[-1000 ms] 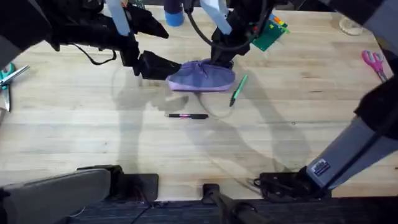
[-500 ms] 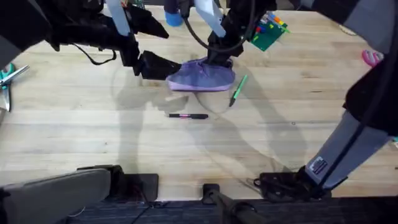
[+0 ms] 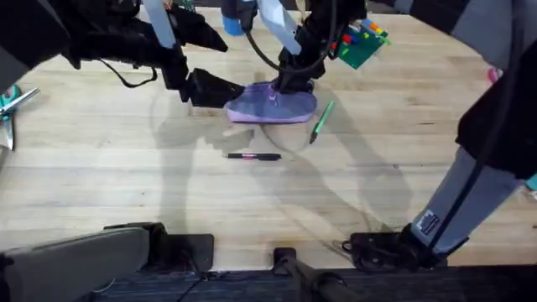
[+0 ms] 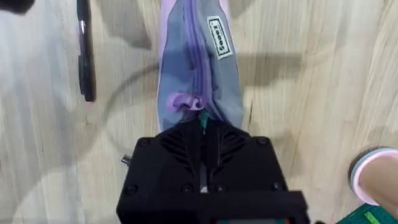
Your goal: Unzip the bag, pick up the pens from the table one at a time and place them inside, then zip the bag closed.
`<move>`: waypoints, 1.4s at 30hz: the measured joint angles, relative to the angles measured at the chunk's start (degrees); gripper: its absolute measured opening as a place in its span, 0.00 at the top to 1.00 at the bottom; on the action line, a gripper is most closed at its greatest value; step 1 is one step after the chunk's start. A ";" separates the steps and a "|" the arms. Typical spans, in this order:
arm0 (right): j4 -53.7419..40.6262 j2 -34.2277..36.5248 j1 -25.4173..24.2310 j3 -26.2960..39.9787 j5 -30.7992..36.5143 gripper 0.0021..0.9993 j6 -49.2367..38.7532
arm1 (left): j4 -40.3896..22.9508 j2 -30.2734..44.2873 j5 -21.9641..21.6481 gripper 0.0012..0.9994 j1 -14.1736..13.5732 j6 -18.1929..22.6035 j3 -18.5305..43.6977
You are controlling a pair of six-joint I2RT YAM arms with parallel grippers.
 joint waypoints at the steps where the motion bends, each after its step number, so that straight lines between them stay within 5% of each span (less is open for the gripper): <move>1: -0.02 0.00 0.06 0.00 0.00 0.90 -0.01 | -0.02 0.00 0.00 0.01 0.00 0.00 0.01; 3: -0.04 0.00 0.19 0.00 0.07 0.82 0.04 | -0.02 0.00 0.00 0.01 0.00 0.00 0.02; 8: -0.10 0.00 0.75 0.00 0.22 0.15 0.02 | -0.01 0.00 0.00 0.01 0.00 0.00 0.00; 10: -0.40 0.00 0.96 0.00 0.22 0.01 -0.17 | -0.02 0.00 0.00 0.01 0.00 0.00 0.00; 33: -1.16 -0.94 1.00 0.00 0.17 0.00 5.44 | 0.00 0.00 0.00 0.01 0.00 0.00 0.00; 42: -8.83 -16.78 1.00 0.11 -0.42 0.00 12.16 | 0.00 0.00 0.00 0.01 0.00 0.00 0.01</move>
